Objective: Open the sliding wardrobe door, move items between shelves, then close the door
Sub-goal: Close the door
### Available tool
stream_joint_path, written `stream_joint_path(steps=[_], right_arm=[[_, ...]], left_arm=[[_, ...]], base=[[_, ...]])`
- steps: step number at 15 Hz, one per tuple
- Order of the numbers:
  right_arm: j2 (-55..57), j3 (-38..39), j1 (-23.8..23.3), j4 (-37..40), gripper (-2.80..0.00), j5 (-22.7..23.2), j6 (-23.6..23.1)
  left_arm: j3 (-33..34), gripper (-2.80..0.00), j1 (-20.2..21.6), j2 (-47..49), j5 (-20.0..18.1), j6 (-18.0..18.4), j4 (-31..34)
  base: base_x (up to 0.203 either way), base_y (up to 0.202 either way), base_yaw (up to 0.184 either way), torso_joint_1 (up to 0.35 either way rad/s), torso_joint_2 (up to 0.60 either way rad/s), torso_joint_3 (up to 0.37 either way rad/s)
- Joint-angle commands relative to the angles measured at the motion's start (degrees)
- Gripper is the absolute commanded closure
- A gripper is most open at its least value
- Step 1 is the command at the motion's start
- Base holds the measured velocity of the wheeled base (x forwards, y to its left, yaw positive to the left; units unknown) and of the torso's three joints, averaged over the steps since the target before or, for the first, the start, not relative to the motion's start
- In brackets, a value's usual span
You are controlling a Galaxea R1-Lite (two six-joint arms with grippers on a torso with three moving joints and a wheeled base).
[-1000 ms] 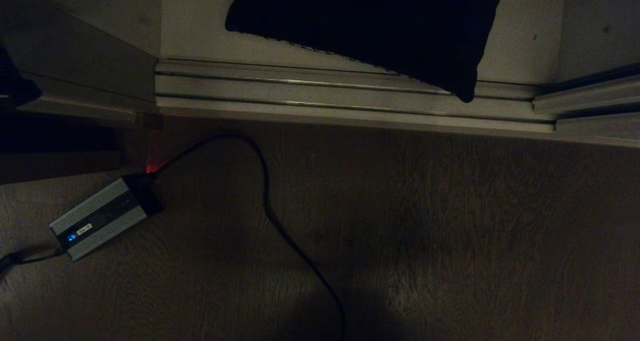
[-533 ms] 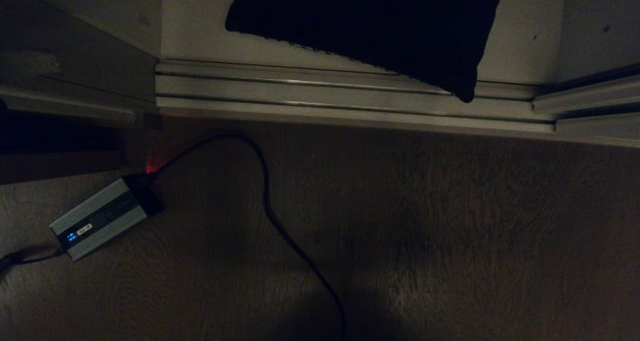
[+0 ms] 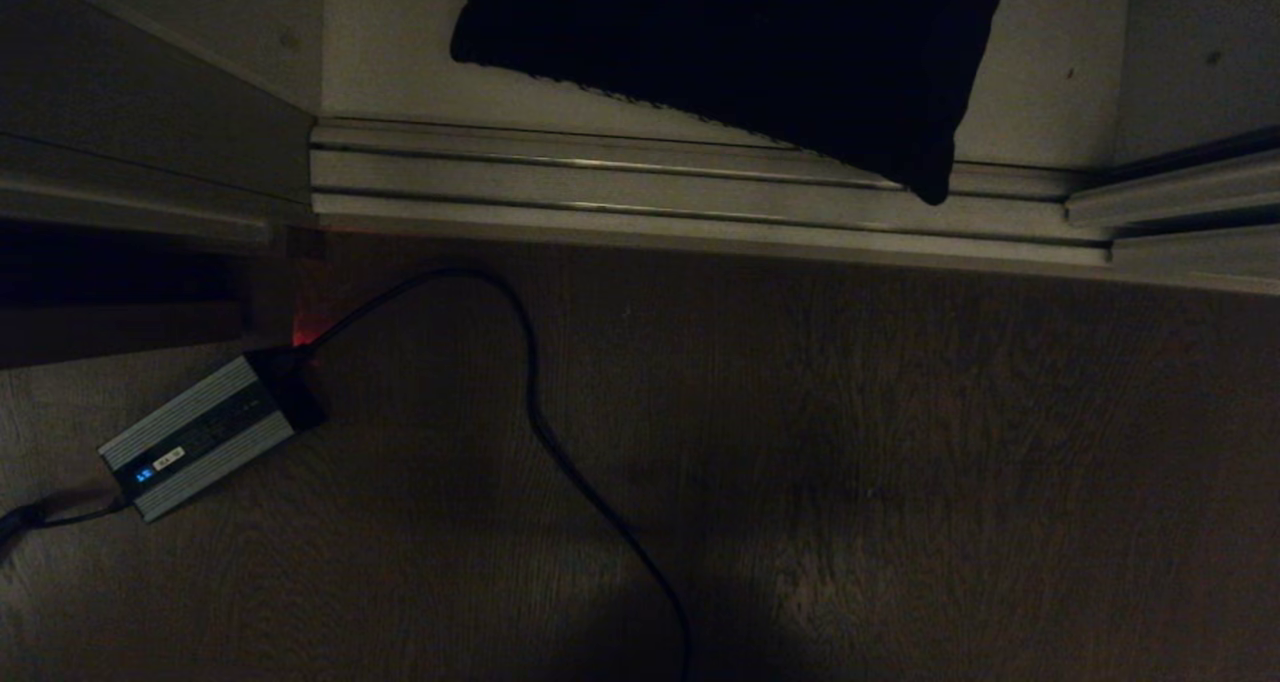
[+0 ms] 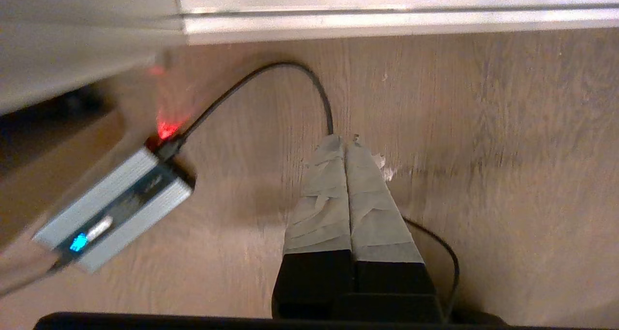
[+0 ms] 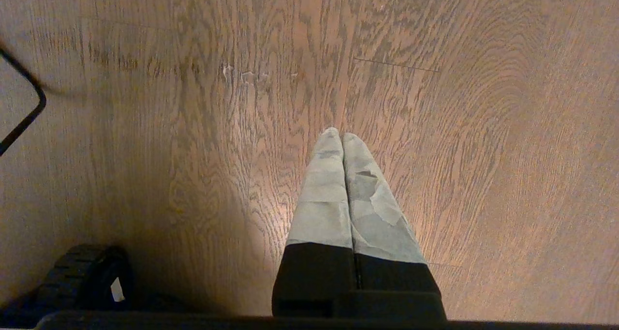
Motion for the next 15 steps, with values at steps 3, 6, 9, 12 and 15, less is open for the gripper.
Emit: stream_joint_path(steps=[3,6,9,12,15], right_arm=[[-0.1,0.2,0.0,0.0,0.00,0.0,-0.1],[-0.1,0.3,0.0,0.0,0.00,0.0,-0.1],[-0.1,0.3,0.0,0.0,0.00,0.0,0.0],[-0.1,0.2,0.0,0.0,0.00,0.0,0.0],[-0.1,0.3,0.0,0.0,0.00,0.0,-0.1]], left_arm=[[0.6,0.00,1.9,-12.6,0.5,-0.1,9.7],[5.3,0.00,2.6,-20.3,8.8,0.0,11.6],[17.6,0.00,2.4,-29.7,13.4,0.2,10.5],[25.8,0.00,0.0,-33.4,22.3,-5.2,9.3],[38.1,0.00,-1.5,-40.1,22.5,1.4,0.3]], base=[[0.000,0.000,0.000,0.000,0.00,0.000],[0.000,0.000,0.000,0.000,0.00,0.000],[0.000,0.000,0.000,0.000,0.00,0.000],[0.000,0.000,0.000,0.000,0.00,0.000],[0.000,0.000,0.000,0.000,0.00,0.000]])
